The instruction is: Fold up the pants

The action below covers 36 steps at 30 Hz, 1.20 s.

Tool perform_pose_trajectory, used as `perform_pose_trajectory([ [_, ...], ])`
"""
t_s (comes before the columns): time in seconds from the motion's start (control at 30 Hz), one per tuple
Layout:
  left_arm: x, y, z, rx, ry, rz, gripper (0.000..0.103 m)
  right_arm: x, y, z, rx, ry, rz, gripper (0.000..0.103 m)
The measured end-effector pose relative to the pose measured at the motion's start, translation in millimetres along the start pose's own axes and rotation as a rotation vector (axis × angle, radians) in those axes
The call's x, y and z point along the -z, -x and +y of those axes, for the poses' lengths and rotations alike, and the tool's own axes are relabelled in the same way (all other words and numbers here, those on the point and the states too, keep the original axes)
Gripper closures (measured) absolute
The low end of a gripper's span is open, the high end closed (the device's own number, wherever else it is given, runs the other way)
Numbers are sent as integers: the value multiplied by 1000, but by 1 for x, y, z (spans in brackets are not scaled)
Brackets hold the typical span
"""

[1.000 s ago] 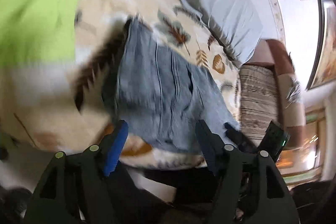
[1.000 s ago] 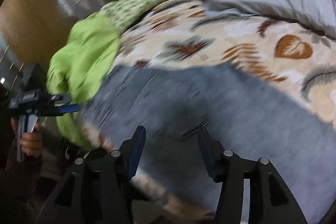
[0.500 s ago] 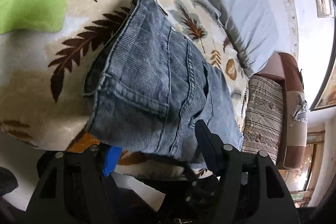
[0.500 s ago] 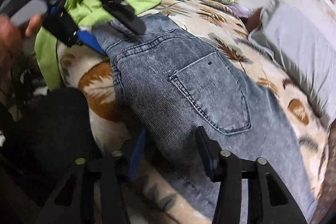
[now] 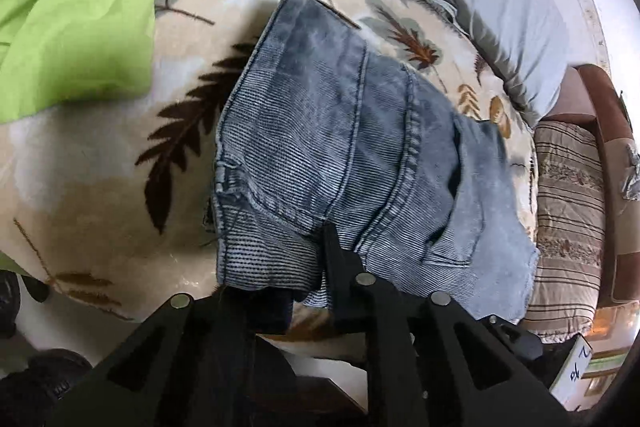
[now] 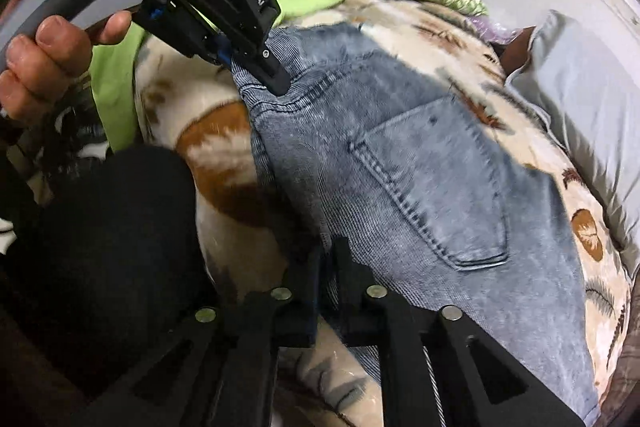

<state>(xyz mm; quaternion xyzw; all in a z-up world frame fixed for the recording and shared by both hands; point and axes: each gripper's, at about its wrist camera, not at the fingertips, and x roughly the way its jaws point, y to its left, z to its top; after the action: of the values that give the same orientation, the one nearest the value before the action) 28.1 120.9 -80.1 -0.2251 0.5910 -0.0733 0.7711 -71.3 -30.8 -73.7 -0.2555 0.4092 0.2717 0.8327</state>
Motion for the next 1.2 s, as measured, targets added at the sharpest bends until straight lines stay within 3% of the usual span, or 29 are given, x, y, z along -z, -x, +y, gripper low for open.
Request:
perform_pose_trajectory([
  [0.1,1,8,0,16,-5,-8,88,0,5,1,-7,-4,0,87],
  [0.17,4,19,-2,-5,-48,-14,73,0,15,-10,-26,-46,-7,77],
  [0.23,9,31,-4,-20,-95,-14,63,5,31,-28,-49,-125,-30,70],
  [0.4,24,62,-26,-30,-242,-39,55,56,90,-109,-17,-446,-148,61],
  [0.53,26,69,-74,-23,-360,-53,46,133,125,-184,35,-794,-206,57],
  [0.63,23,55,-121,3,-433,-17,42,223,152,-224,110,-1093,-242,57],
  [0.73,23,32,-170,49,-487,45,42,309,173,-241,102,-1365,-309,55],
  [0.83,28,3,-197,127,-426,138,42,367,181,-234,70,-1530,-360,55],
  [0.97,39,-32,-184,210,-212,251,42,410,176,-230,25,-1655,-430,55],
  [1.1,51,-38,-173,155,-180,252,42,425,161,-243,19,-1728,-474,55],
  [1.13,50,-38,-171,142,-176,244,42,424,158,-246,18,-1731,-476,60],
  [1.2,47,-40,-167,120,-158,237,42,424,152,-252,47,-1726,-450,87],
])
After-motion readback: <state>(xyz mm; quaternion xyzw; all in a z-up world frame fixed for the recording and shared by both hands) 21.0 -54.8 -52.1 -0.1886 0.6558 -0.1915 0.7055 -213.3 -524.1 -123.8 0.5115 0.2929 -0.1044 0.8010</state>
